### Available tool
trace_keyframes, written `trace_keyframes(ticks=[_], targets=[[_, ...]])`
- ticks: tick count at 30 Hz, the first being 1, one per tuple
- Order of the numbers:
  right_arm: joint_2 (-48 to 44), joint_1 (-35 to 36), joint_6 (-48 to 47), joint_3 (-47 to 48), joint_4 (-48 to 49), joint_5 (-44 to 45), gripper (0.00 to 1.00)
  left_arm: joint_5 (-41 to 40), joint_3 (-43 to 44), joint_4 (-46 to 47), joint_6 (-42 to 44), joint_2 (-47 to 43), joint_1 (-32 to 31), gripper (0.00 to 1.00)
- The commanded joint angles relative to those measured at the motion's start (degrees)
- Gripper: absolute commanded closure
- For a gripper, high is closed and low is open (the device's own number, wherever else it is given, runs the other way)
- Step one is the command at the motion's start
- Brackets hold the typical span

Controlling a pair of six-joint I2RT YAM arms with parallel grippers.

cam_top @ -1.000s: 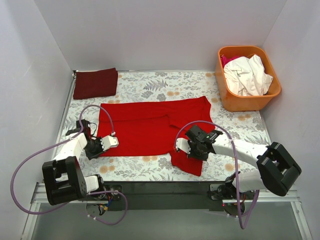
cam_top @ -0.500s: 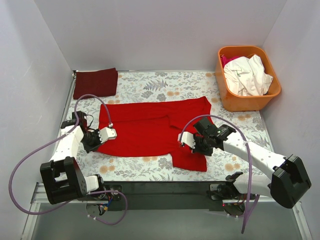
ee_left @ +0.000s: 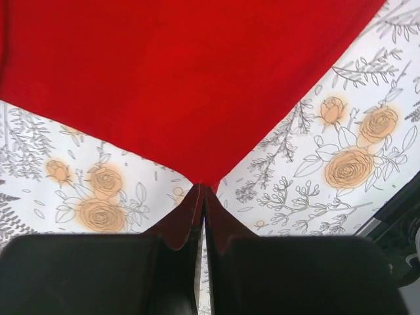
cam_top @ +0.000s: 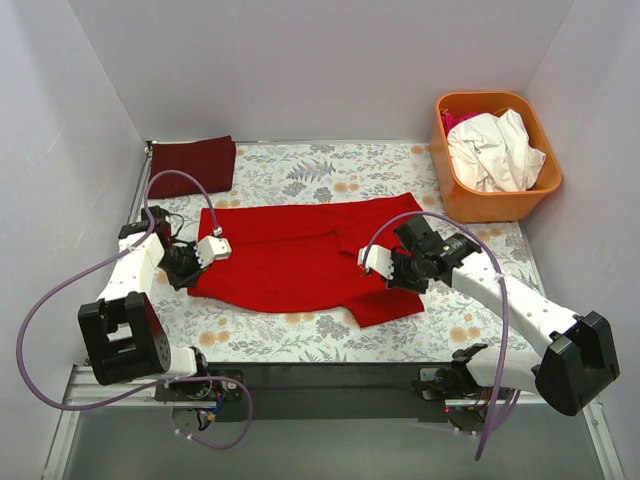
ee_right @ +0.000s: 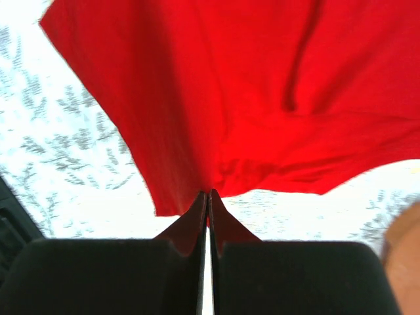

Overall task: Fold and stack the t-shirts
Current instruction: Fold the tshirt

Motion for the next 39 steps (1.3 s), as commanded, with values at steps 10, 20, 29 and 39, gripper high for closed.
trace_keyframes(ticks=[10,20,29,39], targets=[[7.79,-6.03,-8.51,12.03,-0.41,-0.17,0.99,5.83,11.38,4.66,-5.62,7.65,0.45,1.00],[15.00,-8.59,-12.12,19.15,-1.03,-0.16,0.99,9.51,16.49,-0.24,-4.31,12.49,1.07,1.00],[14.83,-8.59,-10.54,17.05,-1.38,-2.36,0.99,9.52,2.59,4.77,-0.44,2.99,0.98,0.65],[15.36,-8.59,-9.93,15.99,-1.55,-2.80,0.99,9.17,7.52,-1.65,12.18,9.84,-1.13,0.54]])
